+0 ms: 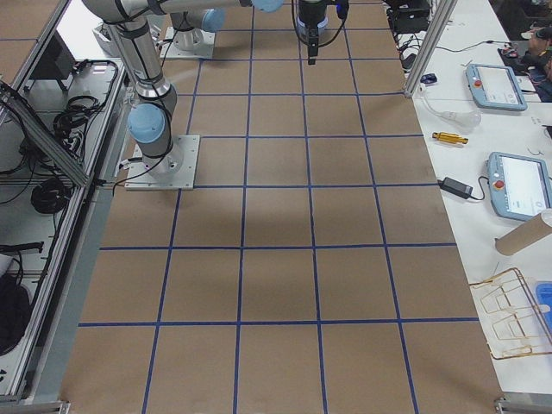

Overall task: Stack green bowl on blue bowl
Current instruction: 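Grasp the green bowl with the left gripper near the table's near edge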

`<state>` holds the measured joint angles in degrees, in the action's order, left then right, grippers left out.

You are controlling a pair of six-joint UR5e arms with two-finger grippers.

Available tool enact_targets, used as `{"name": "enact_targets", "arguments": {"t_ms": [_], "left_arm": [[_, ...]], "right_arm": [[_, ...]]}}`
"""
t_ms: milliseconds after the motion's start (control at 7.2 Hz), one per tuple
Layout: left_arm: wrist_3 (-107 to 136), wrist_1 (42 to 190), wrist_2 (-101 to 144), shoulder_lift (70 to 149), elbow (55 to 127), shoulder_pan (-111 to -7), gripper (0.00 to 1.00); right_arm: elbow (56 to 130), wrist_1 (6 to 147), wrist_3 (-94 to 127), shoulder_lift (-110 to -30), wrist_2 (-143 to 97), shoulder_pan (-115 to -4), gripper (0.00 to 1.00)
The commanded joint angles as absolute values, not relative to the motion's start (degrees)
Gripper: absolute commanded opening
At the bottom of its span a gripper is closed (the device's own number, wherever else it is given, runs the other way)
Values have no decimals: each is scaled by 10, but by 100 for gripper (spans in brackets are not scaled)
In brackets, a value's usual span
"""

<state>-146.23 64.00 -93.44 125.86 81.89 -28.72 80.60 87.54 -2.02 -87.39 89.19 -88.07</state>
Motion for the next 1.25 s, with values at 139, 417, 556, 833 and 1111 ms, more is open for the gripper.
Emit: {"name": "enact_targets", "arguments": {"t_ms": [139, 417, 556, 833, 1111], "left_arm": [[-1484, 610, -933, 1284, 825, -279, 93], [-1486, 595, -934, 1281, 827, -279, 14], [-1485, 594, -933, 1280, 828, -279, 0], [-1486, 595, -933, 1278, 829, -279, 0], [-1485, 597, -936, 1262, 828, -279, 0]], "right_arm": [[806, 875, -19, -875, 892, -881, 100], [806, 875, -19, -874, 892, -881, 100], [806, 875, -19, -875, 892, -881, 100], [806, 875, -19, -874, 892, -881, 100], [806, 875, -19, -874, 892, -881, 100]]}}
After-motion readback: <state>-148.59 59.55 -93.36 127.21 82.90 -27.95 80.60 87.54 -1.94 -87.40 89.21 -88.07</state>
